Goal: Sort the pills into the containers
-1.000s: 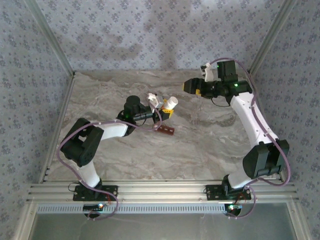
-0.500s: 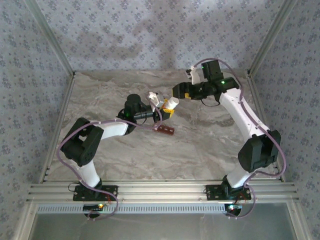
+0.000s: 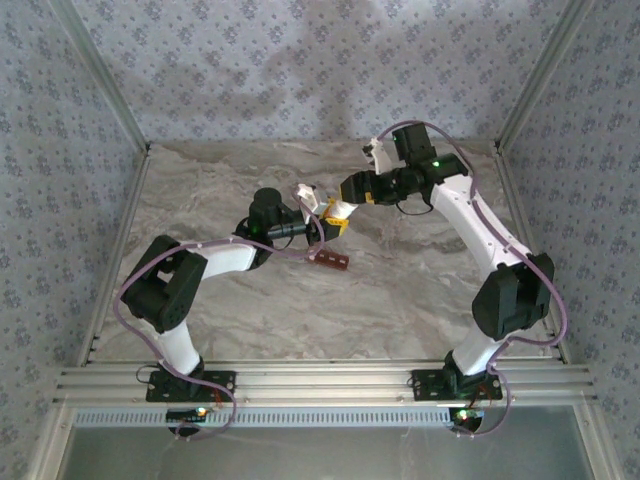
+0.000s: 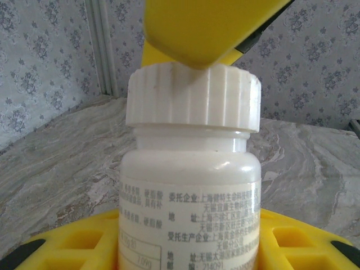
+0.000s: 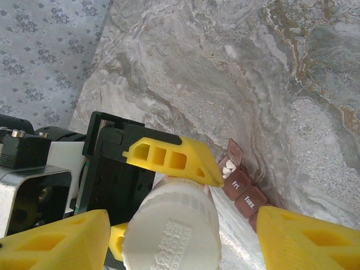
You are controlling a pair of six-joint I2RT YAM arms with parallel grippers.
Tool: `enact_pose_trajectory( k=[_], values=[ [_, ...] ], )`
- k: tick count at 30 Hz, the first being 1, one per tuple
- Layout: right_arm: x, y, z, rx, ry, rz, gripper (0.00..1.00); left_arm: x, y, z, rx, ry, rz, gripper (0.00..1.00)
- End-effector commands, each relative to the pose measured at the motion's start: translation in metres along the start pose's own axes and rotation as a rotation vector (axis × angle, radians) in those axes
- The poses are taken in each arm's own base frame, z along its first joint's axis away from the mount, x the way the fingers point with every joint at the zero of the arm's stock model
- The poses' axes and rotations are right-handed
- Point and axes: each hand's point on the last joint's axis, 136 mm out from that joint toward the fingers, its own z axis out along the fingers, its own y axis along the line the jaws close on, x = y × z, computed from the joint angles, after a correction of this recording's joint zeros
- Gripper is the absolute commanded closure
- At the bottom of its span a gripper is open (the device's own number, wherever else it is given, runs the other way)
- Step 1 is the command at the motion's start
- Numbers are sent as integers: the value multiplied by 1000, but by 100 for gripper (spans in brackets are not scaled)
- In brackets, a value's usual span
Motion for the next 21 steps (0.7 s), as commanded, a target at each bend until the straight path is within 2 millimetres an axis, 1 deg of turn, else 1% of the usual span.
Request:
enact_pose_trajectory(
  k=[1,4,13,21],
  values=[
    [0,1,3,2,18,-12,31,-16,2,0,17,-32,19,100],
    [1,1,4,1,21,-10,31,-16,2,0,17,-32,17,100],
    [3,-1,9,-10,30,4,51,-16,3,-1,16,-31,14,100],
    [8,1,21,-36,24,67,56,-19,6,-1,-10,-34,28,100]
  ],
)
